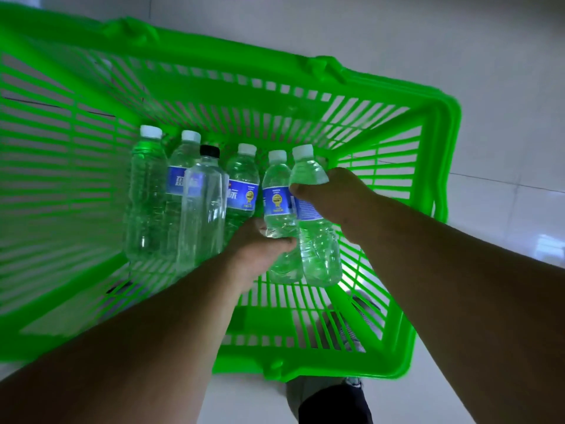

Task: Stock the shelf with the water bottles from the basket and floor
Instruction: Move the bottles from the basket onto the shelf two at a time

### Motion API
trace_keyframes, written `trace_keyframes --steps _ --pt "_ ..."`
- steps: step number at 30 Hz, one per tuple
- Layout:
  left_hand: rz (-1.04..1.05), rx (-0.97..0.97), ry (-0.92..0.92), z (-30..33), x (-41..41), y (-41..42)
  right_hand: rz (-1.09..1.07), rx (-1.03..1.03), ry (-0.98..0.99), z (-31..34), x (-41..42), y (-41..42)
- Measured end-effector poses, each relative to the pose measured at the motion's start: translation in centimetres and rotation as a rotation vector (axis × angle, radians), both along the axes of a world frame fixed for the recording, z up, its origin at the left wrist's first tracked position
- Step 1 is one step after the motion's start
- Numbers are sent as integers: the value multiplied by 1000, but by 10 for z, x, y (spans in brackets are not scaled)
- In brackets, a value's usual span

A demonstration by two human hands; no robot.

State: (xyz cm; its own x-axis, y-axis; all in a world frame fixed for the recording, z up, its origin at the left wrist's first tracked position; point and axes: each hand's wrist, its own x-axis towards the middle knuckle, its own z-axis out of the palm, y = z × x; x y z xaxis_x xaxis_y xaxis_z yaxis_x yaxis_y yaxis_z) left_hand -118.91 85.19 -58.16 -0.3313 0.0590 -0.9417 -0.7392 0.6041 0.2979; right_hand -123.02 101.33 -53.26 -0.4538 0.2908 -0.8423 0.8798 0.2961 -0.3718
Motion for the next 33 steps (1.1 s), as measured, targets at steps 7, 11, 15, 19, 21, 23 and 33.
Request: trace_keyframes --steps 7,11,15,19,21,23,33 --pt "69 80 -30 64 -9 -24 21 93 234 53 17 6" --pt "116 156 30 133 -14 -41 -15 52 322 113 18 0" --pt "87 144 166 225 -19 -55 31 79 419 201 15 -6" --pt "152 247 253 329 -17 -70 37 64 506 305 17 -14" --pt "174 284 299 380 -15 -79 55 73 545 359 20 -20" --pt "180 327 340 431 -13 -88 47 60 591 414 25 -26" --pt "49 463 616 713 9 -130 -59 23 887 717 64 -66"
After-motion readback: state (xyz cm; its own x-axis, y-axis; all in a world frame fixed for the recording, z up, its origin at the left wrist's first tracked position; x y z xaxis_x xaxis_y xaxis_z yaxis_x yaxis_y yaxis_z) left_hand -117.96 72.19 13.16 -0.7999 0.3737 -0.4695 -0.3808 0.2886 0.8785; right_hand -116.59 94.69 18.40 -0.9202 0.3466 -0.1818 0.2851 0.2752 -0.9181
